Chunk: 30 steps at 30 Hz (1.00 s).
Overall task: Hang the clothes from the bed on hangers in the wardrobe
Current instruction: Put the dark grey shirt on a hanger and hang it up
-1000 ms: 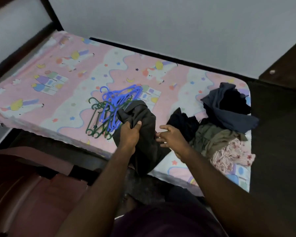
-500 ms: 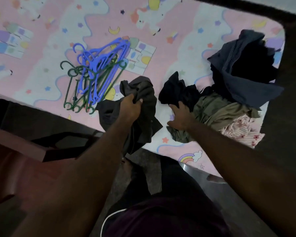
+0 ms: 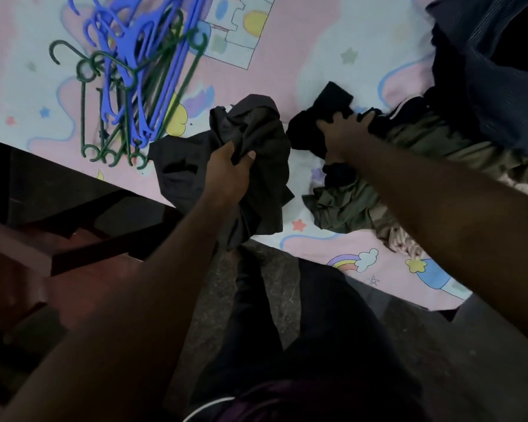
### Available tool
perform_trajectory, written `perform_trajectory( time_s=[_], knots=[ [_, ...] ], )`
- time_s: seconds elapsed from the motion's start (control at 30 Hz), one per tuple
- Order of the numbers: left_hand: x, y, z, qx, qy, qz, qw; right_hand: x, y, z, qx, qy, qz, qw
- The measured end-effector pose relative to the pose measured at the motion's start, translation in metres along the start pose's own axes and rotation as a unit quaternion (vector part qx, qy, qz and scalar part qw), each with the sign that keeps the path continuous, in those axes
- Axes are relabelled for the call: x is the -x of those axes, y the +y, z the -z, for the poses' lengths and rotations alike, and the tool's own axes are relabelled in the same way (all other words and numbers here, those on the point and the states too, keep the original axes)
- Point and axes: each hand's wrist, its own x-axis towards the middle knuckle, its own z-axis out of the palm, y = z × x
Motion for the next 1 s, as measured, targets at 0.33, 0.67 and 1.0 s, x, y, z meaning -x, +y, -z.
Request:
perform_trajectory(
  time_s=[0.33, 0.67, 1.0],
  knots=[
    [-0.006, 0.023, -0.007, -0.034, -0.02, 0.025, 0.999, 0.09, 0.065, -0.098, 0.099, -0.013, 0.014, 0.995],
    [0.016, 0.027, 0.005, -0.055, -0.008, -0.012, 0.998, 0.107, 0.043, -0.084, 0.002, -0.11, -0.05, 0.993],
    [0.084, 0.041, 0.065, 0.06, -0.112, -0.121, 0.985, 0.185, -0.148, 0.058, -0.808, 0.087, 0.05, 0.581]
  ],
)
